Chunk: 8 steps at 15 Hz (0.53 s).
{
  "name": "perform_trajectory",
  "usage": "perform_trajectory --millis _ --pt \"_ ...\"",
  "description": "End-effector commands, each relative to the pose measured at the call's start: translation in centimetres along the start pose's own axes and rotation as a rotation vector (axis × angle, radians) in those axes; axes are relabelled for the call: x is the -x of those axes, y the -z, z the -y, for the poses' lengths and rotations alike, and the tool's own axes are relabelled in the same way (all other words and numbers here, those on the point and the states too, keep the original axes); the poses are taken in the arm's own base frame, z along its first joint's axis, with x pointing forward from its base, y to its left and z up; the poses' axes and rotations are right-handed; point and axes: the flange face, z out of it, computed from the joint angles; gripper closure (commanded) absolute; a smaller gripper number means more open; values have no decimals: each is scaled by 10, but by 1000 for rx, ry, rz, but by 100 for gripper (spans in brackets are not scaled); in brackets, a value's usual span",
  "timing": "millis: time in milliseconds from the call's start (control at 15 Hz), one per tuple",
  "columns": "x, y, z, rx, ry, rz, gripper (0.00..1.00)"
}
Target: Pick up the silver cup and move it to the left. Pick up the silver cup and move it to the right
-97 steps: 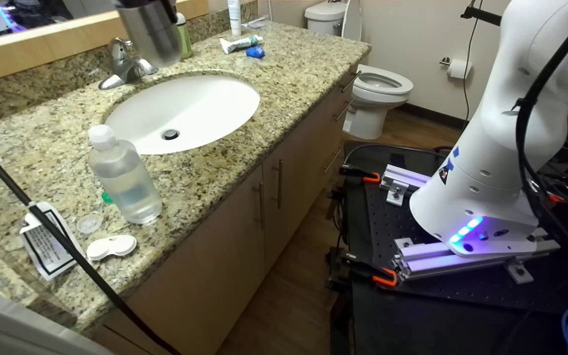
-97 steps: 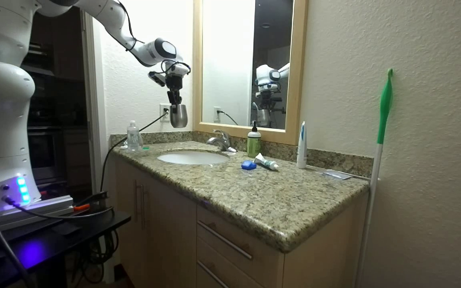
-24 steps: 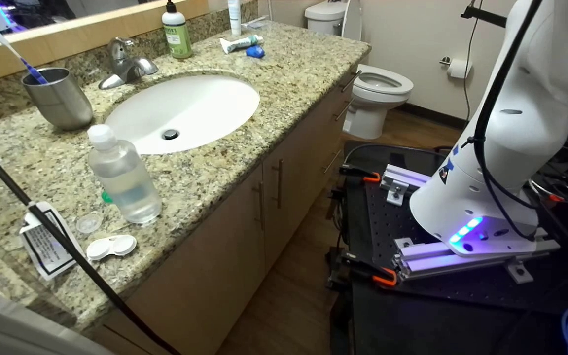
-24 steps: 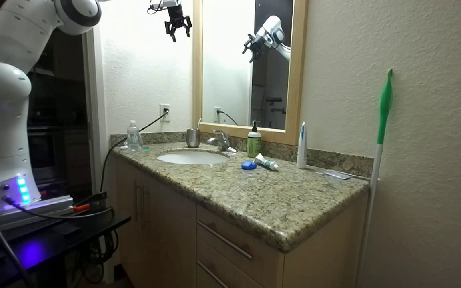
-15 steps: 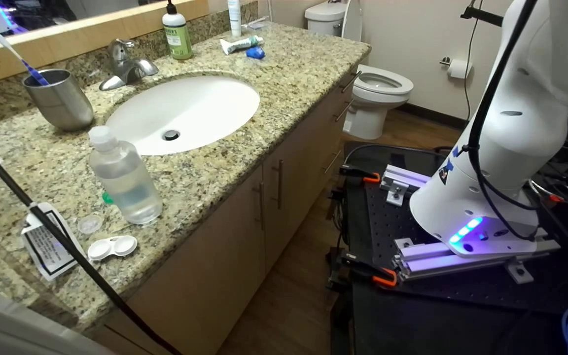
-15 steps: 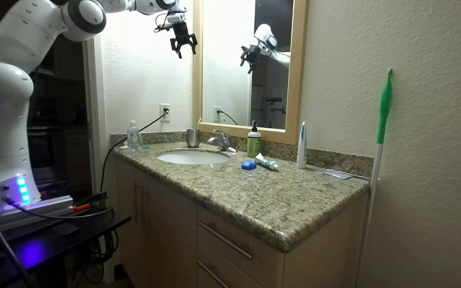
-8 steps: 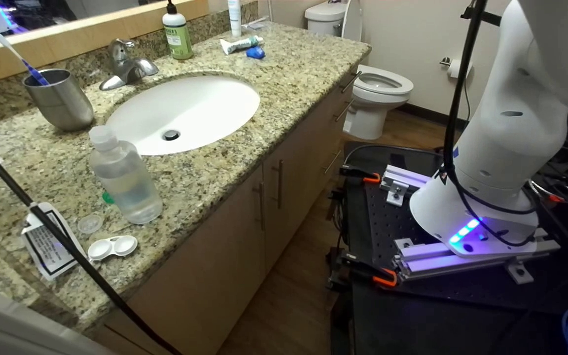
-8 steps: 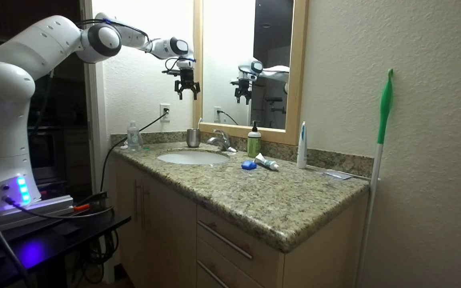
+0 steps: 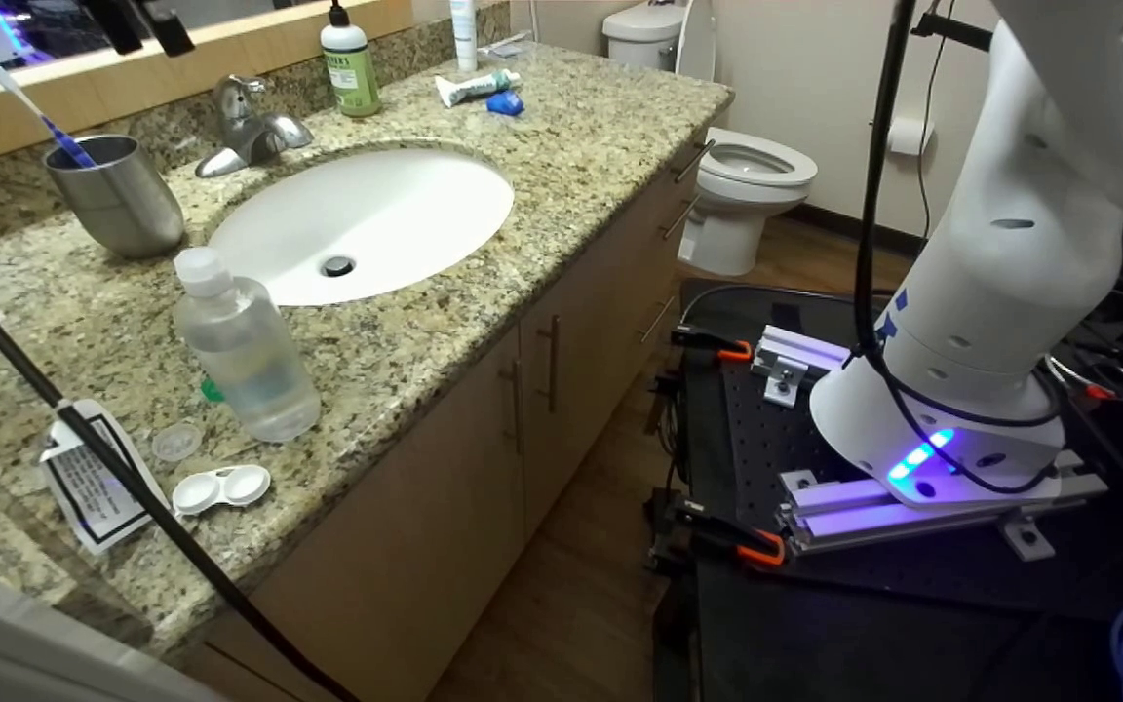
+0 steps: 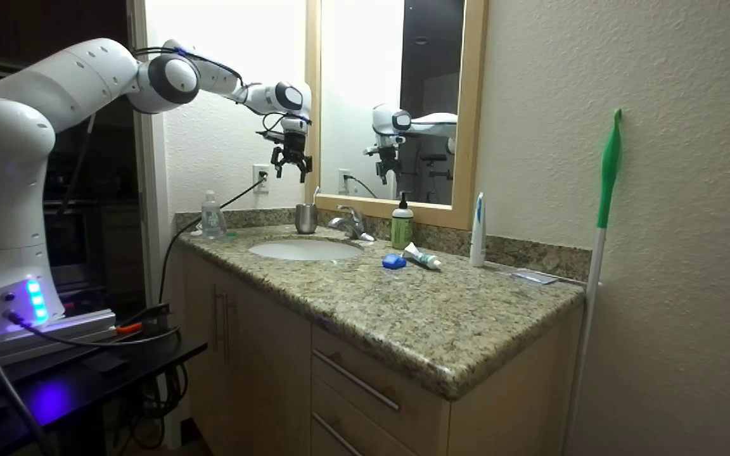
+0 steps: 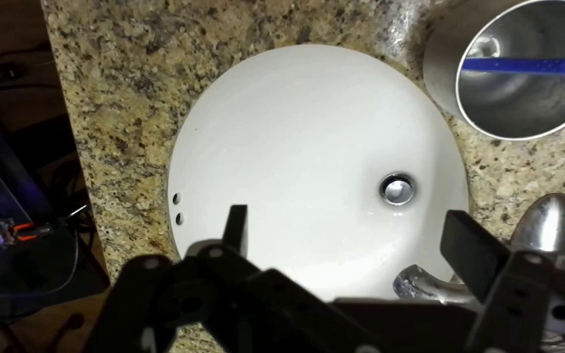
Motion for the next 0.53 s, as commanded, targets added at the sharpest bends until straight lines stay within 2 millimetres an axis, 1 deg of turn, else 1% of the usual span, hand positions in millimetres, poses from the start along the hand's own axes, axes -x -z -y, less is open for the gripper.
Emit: perform_trajectory --millis 0,333,400,467 --pt "21 -20 12 -65 22 -13 0" --pt "55 -54 32 -169 45 -6 0" --pt "50 -46 26 -139 47 1 0" --pt "55 -54 29 -147 50 1 0"
